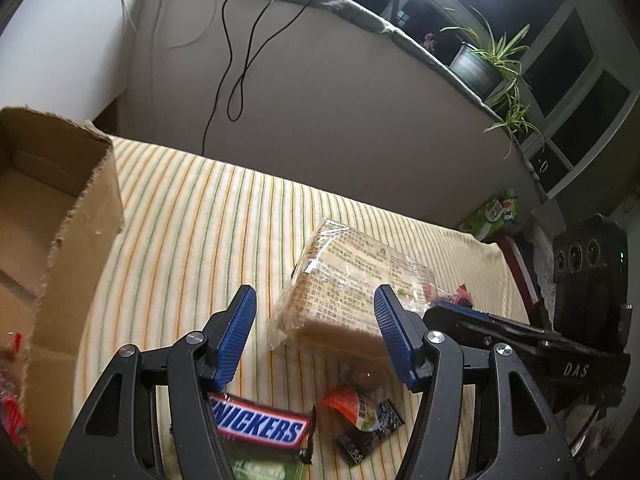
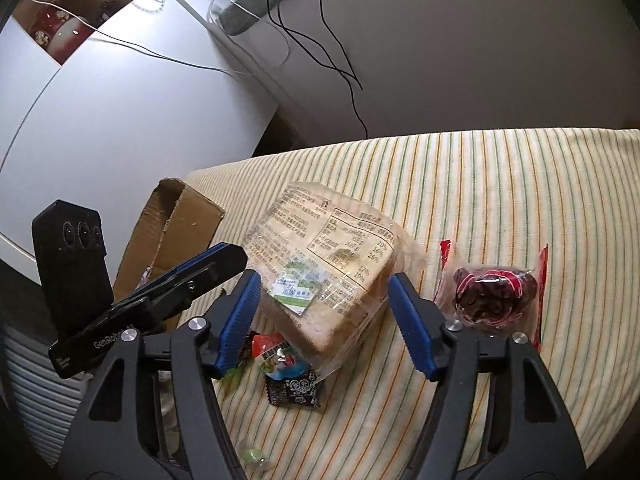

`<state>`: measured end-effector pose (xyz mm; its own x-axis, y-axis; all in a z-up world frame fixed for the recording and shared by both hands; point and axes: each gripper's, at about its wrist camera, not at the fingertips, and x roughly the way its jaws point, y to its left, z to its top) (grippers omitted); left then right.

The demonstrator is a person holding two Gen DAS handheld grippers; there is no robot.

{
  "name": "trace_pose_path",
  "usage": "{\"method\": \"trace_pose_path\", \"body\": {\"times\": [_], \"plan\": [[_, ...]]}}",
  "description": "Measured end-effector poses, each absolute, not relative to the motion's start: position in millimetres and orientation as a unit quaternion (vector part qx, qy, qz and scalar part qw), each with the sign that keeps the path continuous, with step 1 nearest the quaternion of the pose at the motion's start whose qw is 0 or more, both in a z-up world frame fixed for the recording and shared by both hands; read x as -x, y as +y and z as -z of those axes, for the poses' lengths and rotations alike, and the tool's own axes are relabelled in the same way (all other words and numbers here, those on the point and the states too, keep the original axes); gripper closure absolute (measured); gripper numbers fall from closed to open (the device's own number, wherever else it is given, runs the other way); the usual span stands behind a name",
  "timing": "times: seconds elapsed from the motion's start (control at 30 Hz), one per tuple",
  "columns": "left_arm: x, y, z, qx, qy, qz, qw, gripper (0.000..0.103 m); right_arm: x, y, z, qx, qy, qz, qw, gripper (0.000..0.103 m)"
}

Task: Organize snacks
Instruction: 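Move both tools to the wrapped bread loaf and clamp it between them, then lift the bread loaf with both tools and lower it into the box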

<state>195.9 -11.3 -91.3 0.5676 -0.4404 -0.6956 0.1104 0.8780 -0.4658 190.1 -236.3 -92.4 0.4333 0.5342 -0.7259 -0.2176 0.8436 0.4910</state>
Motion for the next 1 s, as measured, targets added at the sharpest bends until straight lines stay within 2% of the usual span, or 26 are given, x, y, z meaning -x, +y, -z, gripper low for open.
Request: {"method": "trace_pose_path", "body": {"times": [0.07,0.27,0.63,1.0], "plan": [[-198.7,-12.0,95.2,0.189,0.442,0.159,0.862,0.042,-193.2,-235.4,94.9,-0.164,0.485,-0.224,0.829,0.035],[-200.1,-22.6,100.6,0.176,0.451,0.172,0.858,0.047,-200.6,-233.9,107.2,-0.166,0.503,-0.22,0.819,0.049],[-192.8,-28.8,87.4,0.155,0.439,0.176,0.868,0.048,-194.2,-228.7,102.7,-0.165,0.491,-0.223,0.826,0.051],[-164.2,-15.7,60.1,0.155,0.404,0.173,0.885,0.048,-166.5,-215.0,66.2,-0.142,0.463,-0.237,0.842,0.051]]}}
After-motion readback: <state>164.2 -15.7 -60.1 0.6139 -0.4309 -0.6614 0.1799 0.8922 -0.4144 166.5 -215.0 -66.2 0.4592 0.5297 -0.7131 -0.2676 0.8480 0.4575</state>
